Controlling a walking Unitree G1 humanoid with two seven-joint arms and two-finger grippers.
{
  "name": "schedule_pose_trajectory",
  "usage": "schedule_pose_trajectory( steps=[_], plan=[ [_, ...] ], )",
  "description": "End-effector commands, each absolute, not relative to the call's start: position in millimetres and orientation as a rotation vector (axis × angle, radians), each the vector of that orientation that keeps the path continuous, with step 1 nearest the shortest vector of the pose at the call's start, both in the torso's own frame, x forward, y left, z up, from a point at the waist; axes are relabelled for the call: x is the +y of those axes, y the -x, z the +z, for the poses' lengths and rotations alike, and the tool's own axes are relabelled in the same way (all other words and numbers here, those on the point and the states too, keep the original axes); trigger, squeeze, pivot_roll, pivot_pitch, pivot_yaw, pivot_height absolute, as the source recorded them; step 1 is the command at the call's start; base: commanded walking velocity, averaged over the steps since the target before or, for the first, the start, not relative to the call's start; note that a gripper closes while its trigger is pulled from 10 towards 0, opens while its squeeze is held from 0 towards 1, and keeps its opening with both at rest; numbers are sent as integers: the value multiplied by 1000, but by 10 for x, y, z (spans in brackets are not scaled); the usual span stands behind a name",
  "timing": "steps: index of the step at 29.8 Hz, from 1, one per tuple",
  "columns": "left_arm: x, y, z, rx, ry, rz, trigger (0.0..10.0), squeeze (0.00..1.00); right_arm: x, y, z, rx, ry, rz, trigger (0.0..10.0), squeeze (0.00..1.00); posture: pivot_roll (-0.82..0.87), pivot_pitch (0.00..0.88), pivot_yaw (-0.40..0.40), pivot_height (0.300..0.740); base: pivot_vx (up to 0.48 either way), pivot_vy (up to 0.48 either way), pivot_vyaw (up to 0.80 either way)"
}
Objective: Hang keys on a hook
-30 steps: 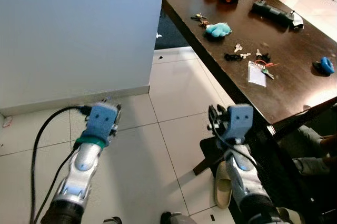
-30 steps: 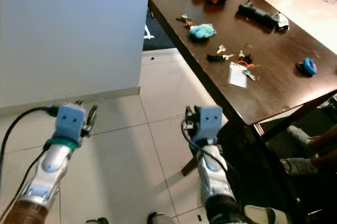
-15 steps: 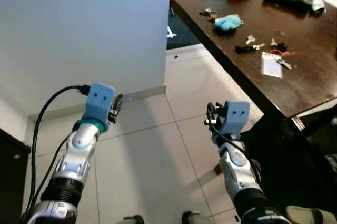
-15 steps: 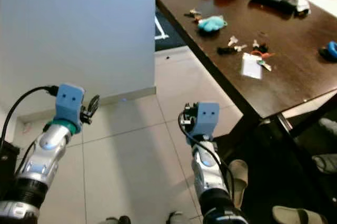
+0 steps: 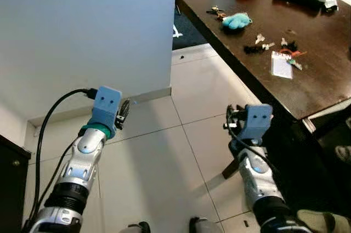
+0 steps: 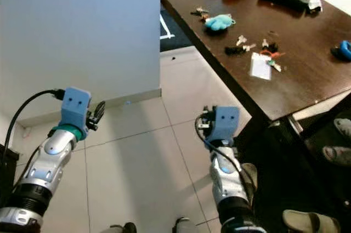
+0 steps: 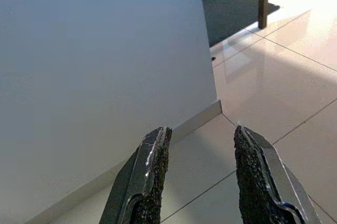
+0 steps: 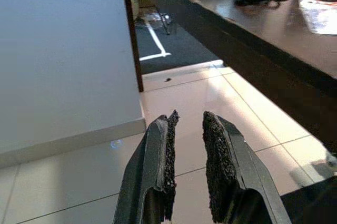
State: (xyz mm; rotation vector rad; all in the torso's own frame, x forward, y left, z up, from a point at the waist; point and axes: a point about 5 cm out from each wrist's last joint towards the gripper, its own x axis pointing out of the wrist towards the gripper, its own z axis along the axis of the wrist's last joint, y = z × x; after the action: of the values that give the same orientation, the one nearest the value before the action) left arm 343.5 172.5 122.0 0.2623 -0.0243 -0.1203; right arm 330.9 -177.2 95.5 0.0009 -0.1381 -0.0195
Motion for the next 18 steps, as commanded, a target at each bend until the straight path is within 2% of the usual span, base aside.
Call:
schedule_pose_trajectory(
  steps=[1,4,10,15,18],
  plan=[
    [1721,-3461,1201,-4,-282,-148,10000,0,-1818,-3285,942,-138,-10,-55,10000,0,-185,139,105,740,0,0,0],
    [1731,-3487,1217,-4,-288,-154,10000,0,-1830,-3286,954,-145,-19,-69,10000,0,-182,136,107,740,0,0,0],
    [1843,-3576,1349,-14,-315,-147,10000,0,-1679,-3422,1057,-168,-52,-54,10000,0,-150,117,183,740,0,0,0],
    [1845,-3567,1328,-10,-315,-145,10000,0,-1659,-3452,1105,-177,-46,-53,10000,0,-165,109,175,740,0,0,0],
    [1796,-3567,1285,-9,-304,-139,10000,0,-1679,-3412,1082,-176,-40,-44,10000,0,-183,96,130,740,0,0,0]
  ],
)
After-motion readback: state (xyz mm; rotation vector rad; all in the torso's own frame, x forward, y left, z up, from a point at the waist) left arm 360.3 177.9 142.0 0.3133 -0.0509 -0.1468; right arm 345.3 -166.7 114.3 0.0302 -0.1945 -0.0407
